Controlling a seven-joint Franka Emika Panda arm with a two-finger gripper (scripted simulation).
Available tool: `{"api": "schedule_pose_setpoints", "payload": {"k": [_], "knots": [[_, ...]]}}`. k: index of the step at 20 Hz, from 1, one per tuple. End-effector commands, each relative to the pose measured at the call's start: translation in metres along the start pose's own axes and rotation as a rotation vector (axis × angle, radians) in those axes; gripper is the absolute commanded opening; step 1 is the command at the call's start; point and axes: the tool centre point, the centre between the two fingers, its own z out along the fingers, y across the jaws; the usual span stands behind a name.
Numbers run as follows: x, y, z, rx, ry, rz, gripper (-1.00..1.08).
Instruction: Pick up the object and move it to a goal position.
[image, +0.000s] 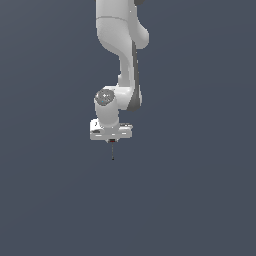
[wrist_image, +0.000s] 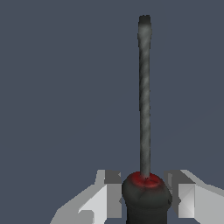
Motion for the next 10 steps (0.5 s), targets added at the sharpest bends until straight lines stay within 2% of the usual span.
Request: {"api": "schedule_pose_setpoints", "payload": {"k": [1, 10], "knots": [[0.008, 0.01, -0.011, 0.0, 0.001, 0.0, -1.0], [0.049, 0.057, -0.061, 0.0, 0.001, 0.0, -1.0]]}}
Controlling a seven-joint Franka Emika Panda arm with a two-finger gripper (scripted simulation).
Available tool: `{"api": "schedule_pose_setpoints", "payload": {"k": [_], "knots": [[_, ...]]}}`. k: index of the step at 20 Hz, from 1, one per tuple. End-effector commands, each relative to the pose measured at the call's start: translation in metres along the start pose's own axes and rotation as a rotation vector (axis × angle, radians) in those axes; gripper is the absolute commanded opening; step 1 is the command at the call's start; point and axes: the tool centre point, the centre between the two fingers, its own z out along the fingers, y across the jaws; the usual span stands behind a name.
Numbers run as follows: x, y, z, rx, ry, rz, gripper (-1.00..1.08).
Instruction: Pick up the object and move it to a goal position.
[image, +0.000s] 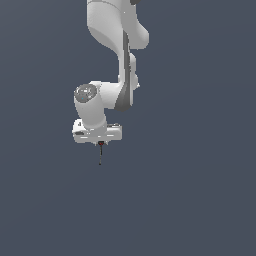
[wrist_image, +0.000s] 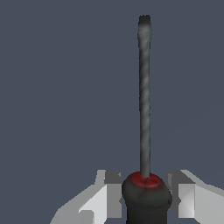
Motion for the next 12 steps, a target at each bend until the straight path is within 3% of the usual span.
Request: {"api": "schedule_pose_setpoints", "payload": {"k": [1, 12], "knots": [[0.013, 0.014, -0.016, 0.0, 0.0, -0.001, -1.0], [0.06, 0.066, -0.069, 0.0, 0.0, -0.001, -1.0]]}}
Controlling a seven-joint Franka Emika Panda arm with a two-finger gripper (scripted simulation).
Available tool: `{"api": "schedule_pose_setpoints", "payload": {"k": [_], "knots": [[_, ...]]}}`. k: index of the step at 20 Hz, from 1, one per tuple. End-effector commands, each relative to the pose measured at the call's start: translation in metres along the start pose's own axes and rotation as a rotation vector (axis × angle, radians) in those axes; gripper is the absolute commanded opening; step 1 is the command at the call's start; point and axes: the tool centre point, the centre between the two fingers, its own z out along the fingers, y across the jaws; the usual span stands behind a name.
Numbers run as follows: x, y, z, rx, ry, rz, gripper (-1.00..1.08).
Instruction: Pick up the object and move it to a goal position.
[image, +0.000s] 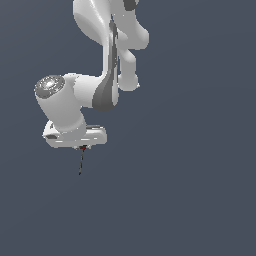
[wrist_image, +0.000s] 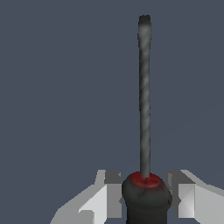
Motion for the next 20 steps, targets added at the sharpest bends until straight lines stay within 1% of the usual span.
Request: {"api": "schedule_pose_setpoints", "payload": {"k": [1, 10, 20], "knots": [[0.01, 0.01, -0.011, 0.0, 0.0, -0.001, -1.0], [0.034, 0.035, -0.036, 0.0, 0.0, -0.001, -1.0], [0.043, 0.044, -0.045, 0.0, 0.0, -0.001, -1.0]]}}
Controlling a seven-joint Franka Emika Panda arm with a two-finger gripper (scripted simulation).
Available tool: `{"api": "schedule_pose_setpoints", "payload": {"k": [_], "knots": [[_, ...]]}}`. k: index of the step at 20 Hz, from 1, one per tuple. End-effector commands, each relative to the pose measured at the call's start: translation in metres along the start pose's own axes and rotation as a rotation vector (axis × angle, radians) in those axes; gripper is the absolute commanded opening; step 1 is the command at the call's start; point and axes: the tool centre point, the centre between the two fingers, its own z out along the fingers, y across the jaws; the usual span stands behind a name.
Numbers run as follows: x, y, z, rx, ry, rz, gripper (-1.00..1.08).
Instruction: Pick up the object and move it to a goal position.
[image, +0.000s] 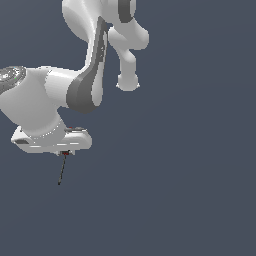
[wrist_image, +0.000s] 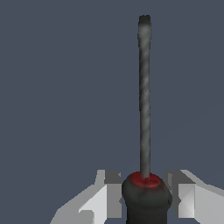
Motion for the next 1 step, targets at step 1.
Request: {"api": "schedule_pose_setpoints", "payload": {"k": [1], "knots": [[0.001, 0.0007, -0.0013, 0.0, 0.001, 0.0, -1.0]]}}
